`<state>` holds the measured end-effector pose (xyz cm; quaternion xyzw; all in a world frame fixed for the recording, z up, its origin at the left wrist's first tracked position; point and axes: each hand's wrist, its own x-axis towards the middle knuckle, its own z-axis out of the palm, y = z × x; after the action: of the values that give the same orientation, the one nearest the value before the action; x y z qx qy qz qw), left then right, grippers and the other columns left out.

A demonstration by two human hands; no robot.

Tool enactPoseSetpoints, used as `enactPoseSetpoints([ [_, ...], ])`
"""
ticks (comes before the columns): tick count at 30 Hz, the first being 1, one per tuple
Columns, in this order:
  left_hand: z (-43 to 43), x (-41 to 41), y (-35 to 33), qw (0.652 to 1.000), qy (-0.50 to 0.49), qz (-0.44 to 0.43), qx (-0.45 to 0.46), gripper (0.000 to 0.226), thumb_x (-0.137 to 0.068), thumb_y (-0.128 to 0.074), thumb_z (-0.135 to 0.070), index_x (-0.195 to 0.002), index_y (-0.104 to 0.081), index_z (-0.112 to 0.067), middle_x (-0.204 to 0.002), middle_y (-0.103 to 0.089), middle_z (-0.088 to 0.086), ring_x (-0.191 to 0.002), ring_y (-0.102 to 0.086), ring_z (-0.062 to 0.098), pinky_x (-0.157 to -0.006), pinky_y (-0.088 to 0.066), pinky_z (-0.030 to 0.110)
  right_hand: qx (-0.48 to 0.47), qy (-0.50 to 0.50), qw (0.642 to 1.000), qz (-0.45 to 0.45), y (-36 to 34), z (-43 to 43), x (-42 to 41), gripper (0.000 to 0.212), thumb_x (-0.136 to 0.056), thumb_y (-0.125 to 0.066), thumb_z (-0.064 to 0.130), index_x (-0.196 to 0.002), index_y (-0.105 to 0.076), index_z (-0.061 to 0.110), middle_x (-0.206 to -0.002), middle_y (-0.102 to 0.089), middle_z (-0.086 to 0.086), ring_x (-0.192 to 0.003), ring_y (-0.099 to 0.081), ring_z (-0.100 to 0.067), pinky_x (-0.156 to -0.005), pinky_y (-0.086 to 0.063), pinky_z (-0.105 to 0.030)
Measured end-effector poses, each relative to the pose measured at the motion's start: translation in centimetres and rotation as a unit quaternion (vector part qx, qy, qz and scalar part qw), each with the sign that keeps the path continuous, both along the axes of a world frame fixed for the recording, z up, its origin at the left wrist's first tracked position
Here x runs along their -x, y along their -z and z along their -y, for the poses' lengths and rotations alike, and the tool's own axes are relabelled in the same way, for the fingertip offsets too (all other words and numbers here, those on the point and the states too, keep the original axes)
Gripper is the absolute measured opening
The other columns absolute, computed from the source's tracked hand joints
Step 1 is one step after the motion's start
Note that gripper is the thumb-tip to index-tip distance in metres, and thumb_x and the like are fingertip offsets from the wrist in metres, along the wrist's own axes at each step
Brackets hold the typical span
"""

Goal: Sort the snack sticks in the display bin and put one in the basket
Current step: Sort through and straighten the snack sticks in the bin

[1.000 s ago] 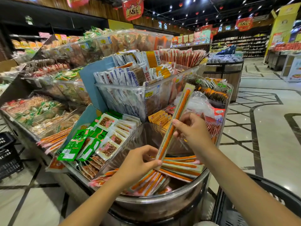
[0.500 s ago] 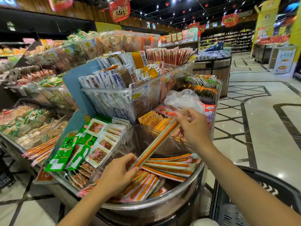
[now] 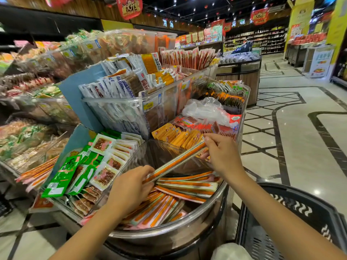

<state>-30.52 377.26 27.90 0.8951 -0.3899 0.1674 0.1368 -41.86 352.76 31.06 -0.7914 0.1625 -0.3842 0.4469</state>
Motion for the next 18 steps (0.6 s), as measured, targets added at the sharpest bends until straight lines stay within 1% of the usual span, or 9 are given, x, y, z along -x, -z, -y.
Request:
enactPoseSetpoints([
  [1, 0.4, -0.4, 0.0, 1.000, -0.004, -0.002, -0.013, 0.031, -0.089, -0.069, -0.038, -0.119, -0.062, -0.038, -0.107, -0.070, -0.017, -0.100, -0.066, 0.009, -0.077, -0.054, 0.031, 0.017, 0.002, 1.000, -0.005, 0.1, 0.0, 0.4, 0.029, -0.105, -0.050, 0.022, -0.123, -0.071, 0.016, -0.093, -0.076, 0.000, -0.060, -0.069, -0.005, -0.076, -0.059, -0.037],
  [2, 0.8, -0.8, 0.1, 1.000, -0.008, -0.007, -0.029, 0.032, -0.090, -0.066, -0.037, -0.122, -0.061, -0.038, -0.111, -0.069, -0.016, -0.104, -0.065, 0.011, -0.078, -0.054, 0.033, 0.027, -0.002, 1.000, -0.010, 0.3, 0.1, 0.7, 0.028, -0.104, -0.051, 0.022, -0.124, -0.069, 0.018, -0.090, -0.074, 0.004, -0.062, -0.069, -0.004, -0.076, -0.060, -0.037],
  [4, 1.8, -1.7, 0.3, 0.997, -0.015, -0.016, -0.070, 0.033, -0.093, -0.060, -0.033, -0.126, -0.059, -0.037, -0.115, -0.068, -0.013, -0.107, -0.064, 0.014, -0.080, -0.053, 0.035, 0.030, -0.022, 0.999, -0.028, 0.8, 0.1, 1.3, 0.020, -0.101, -0.055, 0.022, -0.117, -0.067, 0.025, -0.084, -0.068, 0.010, -0.068, -0.069, -0.005, -0.073, -0.061, -0.040],
  [5, 2.3, -2.1, 0.4, 0.995, -0.017, -0.018, -0.092, 0.032, -0.094, -0.057, -0.031, -0.126, -0.058, -0.037, -0.114, -0.068, -0.012, -0.106, -0.064, 0.015, -0.079, -0.052, 0.035, 0.031, -0.033, 0.998, -0.042, 1.2, 0.2, 1.5, 0.014, -0.100, -0.058, 0.023, -0.111, -0.065, 0.028, -0.087, -0.065, 0.012, -0.073, -0.070, -0.008, -0.072, -0.061, -0.043],
  [7, 3.4, -2.9, 0.7, 0.991, -0.017, -0.019, -0.129, 0.031, -0.096, -0.052, -0.027, -0.125, -0.057, -0.036, -0.111, -0.068, -0.009, -0.103, -0.064, 0.018, -0.076, -0.051, 0.035, 0.035, -0.056, 0.995, -0.076, 1.9, 0.4, 1.8, 0.007, -0.096, -0.065, 0.028, -0.103, -0.064, 0.027, -0.095, -0.062, 0.014, -0.082, -0.069, -0.014, -0.071, -0.061, -0.046],
  [9, 4.6, -3.5, 1.1, 0.987, -0.015, -0.023, -0.158, 0.030, -0.098, -0.048, -0.024, -0.124, -0.059, -0.034, -0.110, -0.070, -0.005, -0.102, -0.065, 0.021, -0.076, -0.051, 0.037, 0.072, -0.062, 0.990, -0.108, 2.4, 0.5, 2.0, 0.010, -0.093, -0.069, 0.032, -0.100, -0.065, 0.025, -0.095, -0.062, 0.014, -0.085, -0.067, -0.012, -0.073, -0.061, -0.042],
  [11, 5.7, -4.1, 1.6, 0.983, -0.018, -0.018, -0.181, 0.027, -0.097, -0.048, -0.027, -0.119, -0.063, -0.033, -0.107, -0.071, -0.004, -0.100, -0.066, 0.022, -0.078, -0.055, 0.038, 0.144, -0.037, 0.979, -0.138, 2.9, 0.5, 2.2, 0.012, -0.092, -0.070, 0.037, -0.099, -0.064, 0.028, -0.093, -0.063, 0.014, -0.087, -0.063, -0.010, -0.076, -0.056, -0.035],
  [13, 6.7, -4.6, 2.1, 0.980, -0.022, -0.001, -0.200, 0.025, -0.096, -0.047, -0.031, -0.113, -0.066, -0.031, -0.103, -0.072, -0.003, -0.095, -0.068, 0.022, -0.078, -0.057, 0.039, 0.196, -0.014, 0.968, -0.155, 3.2, 0.6, 2.4, 0.014, -0.092, -0.068, 0.042, -0.099, -0.063, 0.032, -0.094, -0.064, 0.014, -0.089, -0.060, -0.008, -0.075, -0.051, -0.030],
  [18, 8.7, -5.1, 3.3, 0.973, -0.036, 0.014, -0.228, 0.026, -0.097, -0.048, -0.035, -0.108, -0.069, -0.026, -0.100, -0.071, 0.000, -0.093, -0.069, 0.025, -0.077, -0.057, 0.037, 0.274, 0.019, 0.945, -0.178, 3.6, 1.1, 2.4, 0.023, -0.092, -0.064, 0.051, -0.102, -0.065, 0.031, -0.098, -0.062, 0.012, -0.096, -0.056, -0.011, -0.080, -0.046, -0.030],
])
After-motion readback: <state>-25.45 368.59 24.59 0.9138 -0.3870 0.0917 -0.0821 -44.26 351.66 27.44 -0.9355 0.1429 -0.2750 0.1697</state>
